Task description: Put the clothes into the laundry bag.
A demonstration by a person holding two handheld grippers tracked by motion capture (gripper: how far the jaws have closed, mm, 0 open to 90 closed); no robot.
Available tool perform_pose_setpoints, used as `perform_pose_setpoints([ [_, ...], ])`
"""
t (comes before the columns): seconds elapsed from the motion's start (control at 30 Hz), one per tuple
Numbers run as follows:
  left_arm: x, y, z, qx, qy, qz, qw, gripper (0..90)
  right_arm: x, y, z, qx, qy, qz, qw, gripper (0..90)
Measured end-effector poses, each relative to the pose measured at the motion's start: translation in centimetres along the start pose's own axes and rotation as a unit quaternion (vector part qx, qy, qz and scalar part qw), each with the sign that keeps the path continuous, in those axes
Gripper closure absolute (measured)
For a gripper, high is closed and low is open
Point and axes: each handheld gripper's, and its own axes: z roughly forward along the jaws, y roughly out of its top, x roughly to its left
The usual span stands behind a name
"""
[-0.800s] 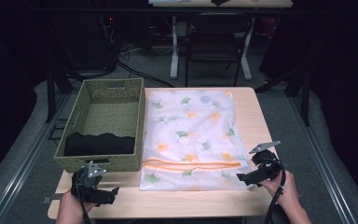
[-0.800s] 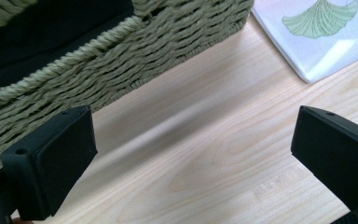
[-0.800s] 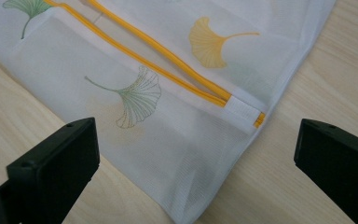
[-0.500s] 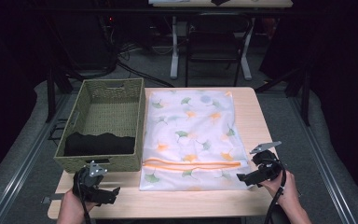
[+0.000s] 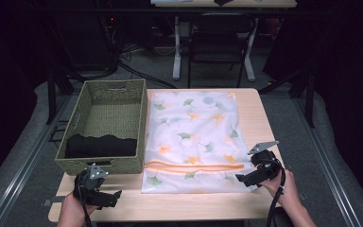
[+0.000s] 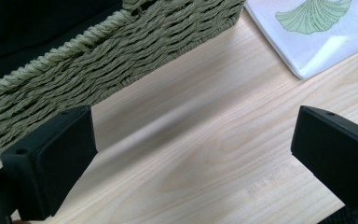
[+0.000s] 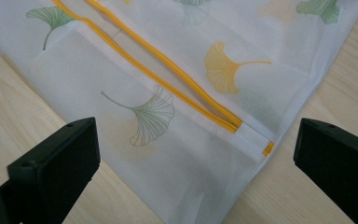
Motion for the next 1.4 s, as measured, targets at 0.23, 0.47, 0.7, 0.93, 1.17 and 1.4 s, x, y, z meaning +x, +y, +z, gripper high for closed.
perform_pose_setpoints([
  [0.23, 0.1, -0.1, 0.0, 0.006, -0.007, 0.001, 1.0, 0.0, 0.3, 1.5, 0.1, -0.017, 0.008, -0.013, 0.9997, 0.0],
  [0.47, 0.0, 0.0, 0.1, 0.005, -0.006, 0.002, 1.0, 0.0, 0.9, 3.9, 1.2, -0.014, 0.02, -0.038, 0.999, 0.0],
  [0.7, 0.1, 0.0, 0.1, 0.006, -0.011, 0.003, 0.9999, 0.0, 1.5, 5.7, 2.4, -0.011, 0.029, -0.056, 0.998, 0.0],
  [0.93, 0.0, 0.0, 0.1, 0.006, -0.009, 0.005, 0.9999, 0.0, 2.2, 7.4, 4.0, 0.001, 0.038, -0.075, 0.9964, 0.0],
  [1.17, 0.0, 0.0, 0.1, 0.008, -0.014, 0.007, 0.9998, 0.0, 2.4, 8.7, 5.4, 0.005, 0.047, -0.088, 0.995, 0.1],
  [1.4, 0.0, 0.0, 0.1, 0.009, -0.016, 0.01, 0.9998, 0.0, 3.1, 9.6, 6.9, 0.017, 0.049, -0.103, 0.9933, 0.9],
])
